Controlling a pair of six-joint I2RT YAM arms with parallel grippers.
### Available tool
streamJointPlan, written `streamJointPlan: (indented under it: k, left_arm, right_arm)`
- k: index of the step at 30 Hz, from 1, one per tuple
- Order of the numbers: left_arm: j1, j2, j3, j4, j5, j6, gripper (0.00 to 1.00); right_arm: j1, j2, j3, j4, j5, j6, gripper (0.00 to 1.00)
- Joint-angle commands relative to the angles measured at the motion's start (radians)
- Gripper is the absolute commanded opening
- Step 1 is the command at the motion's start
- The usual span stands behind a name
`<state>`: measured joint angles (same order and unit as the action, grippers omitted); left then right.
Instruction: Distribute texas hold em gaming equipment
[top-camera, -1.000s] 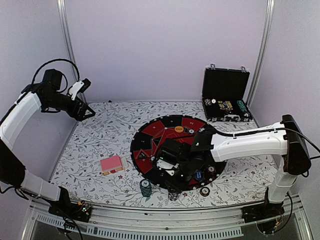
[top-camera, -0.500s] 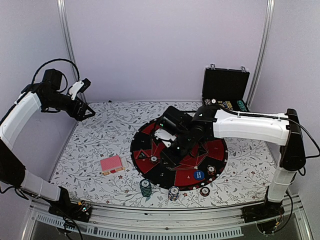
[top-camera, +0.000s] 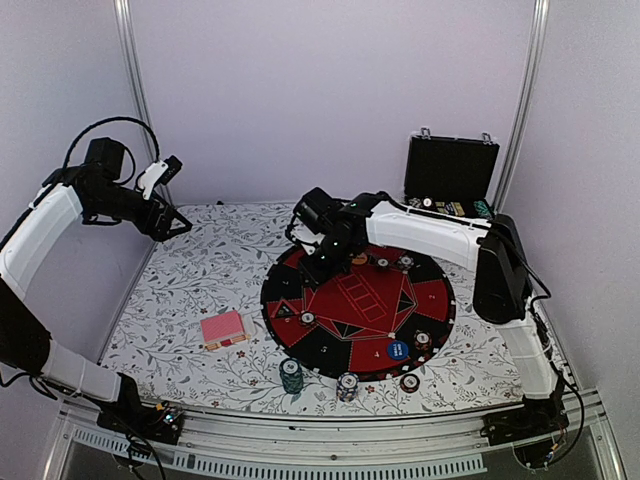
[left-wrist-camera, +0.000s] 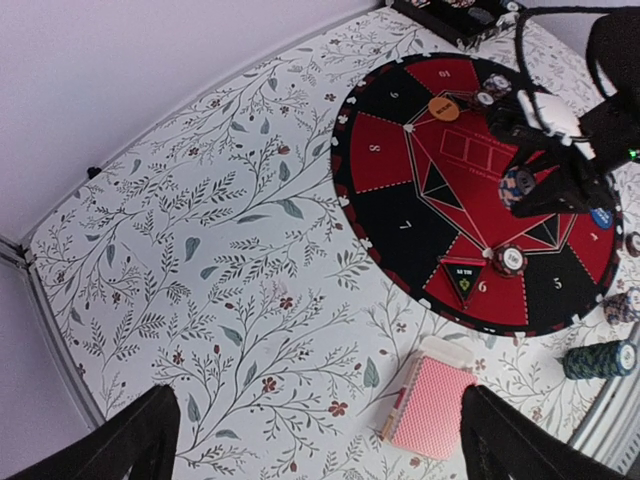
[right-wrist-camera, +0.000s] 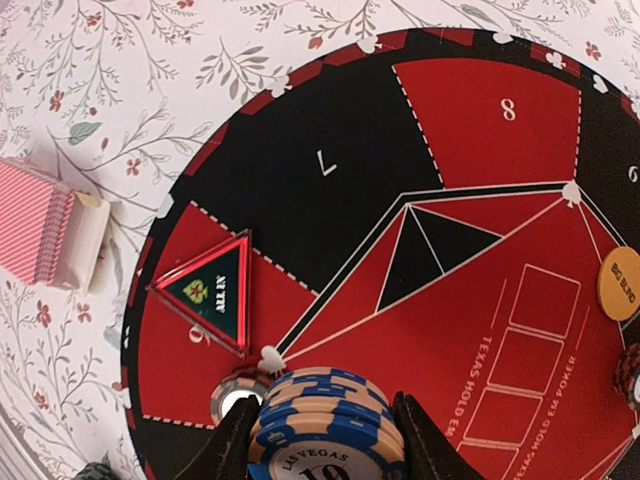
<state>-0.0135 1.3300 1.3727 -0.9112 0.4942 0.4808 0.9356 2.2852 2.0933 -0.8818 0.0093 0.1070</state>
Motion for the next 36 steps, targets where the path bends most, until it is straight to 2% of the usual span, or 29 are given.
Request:
streamJointPlan:
  k: [1, 14, 24, 30, 36]
  left_arm:
    - [-0.011, 0.0, -0.002, 0.009, 0.025, -0.002, 1.0]
    - [-0.011, -0.003, -0.03, 0.027, 0.034, -0.002, 1.0]
    - [-0.011, 0.001, -0.043, 0.038, 0.028, -0.002, 1.0]
    - [-0.011, 0.001, -0.044, 0.039, 0.027, -0.002, 1.0]
    - [-0.011, -0.001, -0.043, 0.039, 0.022, -0.004, 1.0]
  right_arm:
    - [-0.006, 0.107, 0.093, 0.012, 0.008, -0.024, 0.16]
    - [-0.027, 0.227, 0.11, 0.084, -0.071, -0.012, 0.16]
    - [-0.027, 0.269, 0.135, 0.113, -0.071, -0.002, 0.17]
    - [-0.026, 0.266, 0.144, 0.107, -0.043, -0.004, 0.5]
    - [-0.028, 0.216, 0.176, 0.091, -0.031, -0.019, 0.65]
